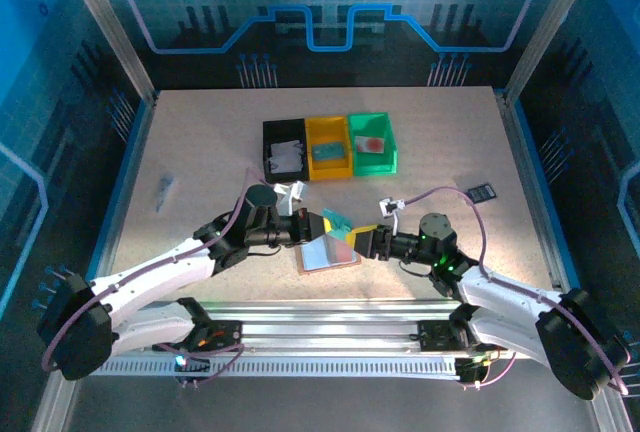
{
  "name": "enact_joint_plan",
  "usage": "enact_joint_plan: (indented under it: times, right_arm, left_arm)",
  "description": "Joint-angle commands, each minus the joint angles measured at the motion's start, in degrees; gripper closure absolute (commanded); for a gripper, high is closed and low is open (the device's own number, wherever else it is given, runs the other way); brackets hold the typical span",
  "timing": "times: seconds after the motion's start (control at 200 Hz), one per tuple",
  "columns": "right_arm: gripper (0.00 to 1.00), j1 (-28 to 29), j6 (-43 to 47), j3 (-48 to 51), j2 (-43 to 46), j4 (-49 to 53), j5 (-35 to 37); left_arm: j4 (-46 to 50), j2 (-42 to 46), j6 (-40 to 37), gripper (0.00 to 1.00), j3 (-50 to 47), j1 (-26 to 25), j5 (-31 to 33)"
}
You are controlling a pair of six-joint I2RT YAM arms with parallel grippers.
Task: Take the credit cards out of the card holder
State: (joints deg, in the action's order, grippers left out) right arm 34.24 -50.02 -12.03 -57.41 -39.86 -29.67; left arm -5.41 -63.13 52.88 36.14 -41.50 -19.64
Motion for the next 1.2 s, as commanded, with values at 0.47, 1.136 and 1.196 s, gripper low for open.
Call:
enact_joint_plan:
  times: [0.47, 1.136, 1.196]
  right_arm:
    - [0.47, 0.80, 2.93, -1.44, 5.17, 5.43, 2.39]
    - [0.76, 1.50, 1.64, -2.60, 1.67, 0.58, -0.23]
    - [0.78, 1.52, 1.95, -2.42, 2.32, 0.90, 0.18]
  left_arm:
    - [-1.63, 2.49, 0.54, 1.00, -1.77, -0.48, 1.81]
    - [-5.86, -0.42, 2.50, 1.00, -2.91, -1.74, 1.45]
    - [-5.41, -0.35, 2.23, 1.00, -2.91, -1.72, 1.57]
